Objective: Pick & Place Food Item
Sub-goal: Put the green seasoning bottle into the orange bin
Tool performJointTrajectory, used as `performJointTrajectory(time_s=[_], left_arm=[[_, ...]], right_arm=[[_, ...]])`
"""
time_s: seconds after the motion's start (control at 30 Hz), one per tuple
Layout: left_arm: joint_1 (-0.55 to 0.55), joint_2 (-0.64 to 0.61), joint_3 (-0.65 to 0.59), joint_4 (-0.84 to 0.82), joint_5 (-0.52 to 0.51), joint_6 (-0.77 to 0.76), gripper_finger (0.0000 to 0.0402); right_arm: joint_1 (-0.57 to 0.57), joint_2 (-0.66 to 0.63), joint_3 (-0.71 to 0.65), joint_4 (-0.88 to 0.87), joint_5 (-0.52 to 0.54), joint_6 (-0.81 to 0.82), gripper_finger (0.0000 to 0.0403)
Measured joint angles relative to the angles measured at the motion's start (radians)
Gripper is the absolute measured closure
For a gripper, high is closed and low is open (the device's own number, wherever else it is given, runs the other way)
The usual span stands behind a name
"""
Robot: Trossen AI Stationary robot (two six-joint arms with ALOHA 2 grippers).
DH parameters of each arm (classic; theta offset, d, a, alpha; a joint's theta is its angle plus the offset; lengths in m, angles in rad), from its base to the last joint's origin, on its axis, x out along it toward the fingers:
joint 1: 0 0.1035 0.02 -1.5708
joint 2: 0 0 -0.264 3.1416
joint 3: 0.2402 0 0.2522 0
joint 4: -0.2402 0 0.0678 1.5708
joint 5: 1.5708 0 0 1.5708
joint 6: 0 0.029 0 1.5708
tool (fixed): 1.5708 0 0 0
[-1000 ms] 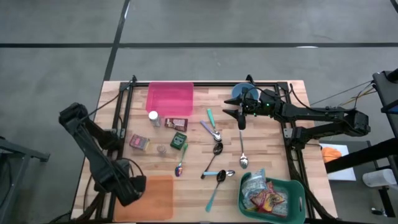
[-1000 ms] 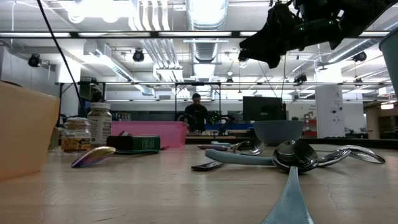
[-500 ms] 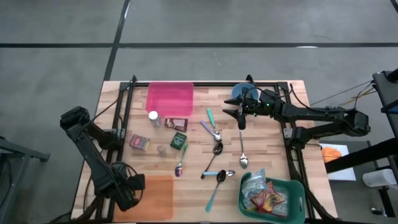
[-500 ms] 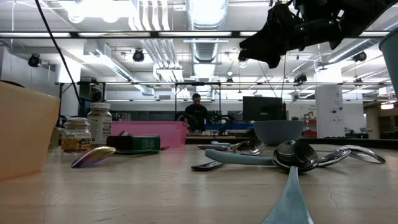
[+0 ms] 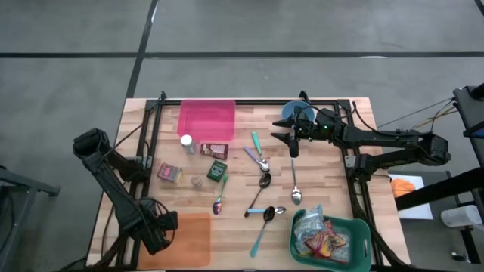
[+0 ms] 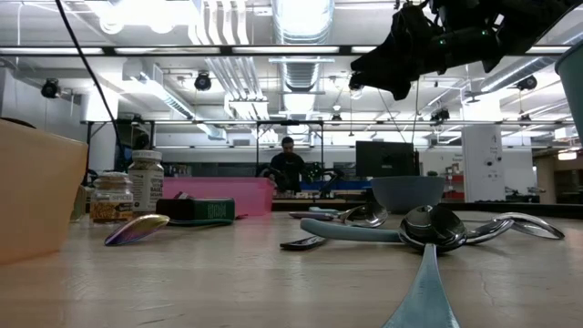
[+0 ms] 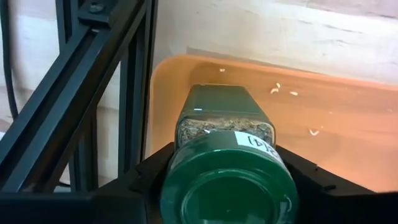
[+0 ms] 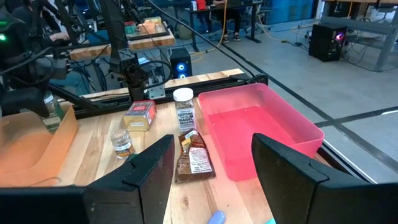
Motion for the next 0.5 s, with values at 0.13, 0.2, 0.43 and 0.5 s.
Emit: performJointTrajectory(time_s=[0.13,0.2,0.43,0.5], left_arm=[[-0.001,-0.001,-0.021,0.032,0.002,0.002,0.0178],[-0.001,-0.001,-0.023,0.041,0.001,0.008,0.0178],[-0.001,-0.013,-0.023,0.047,-0.013,0.010,0.0177],[-0.002,-0.018,-0.023,0.047,-0.032,0.010,0.0176]], right_arm=[[0.000,0.000,0.000,0.000,0.000,0.000,0.0192],[0.000,0.000,0.000,0.000,0.000,0.000,0.0192],[0.000,0.000,0.000,0.000,0.000,0.000,0.0192],[0.000,0.000,0.000,0.000,0.000,0.000,0.0192]])
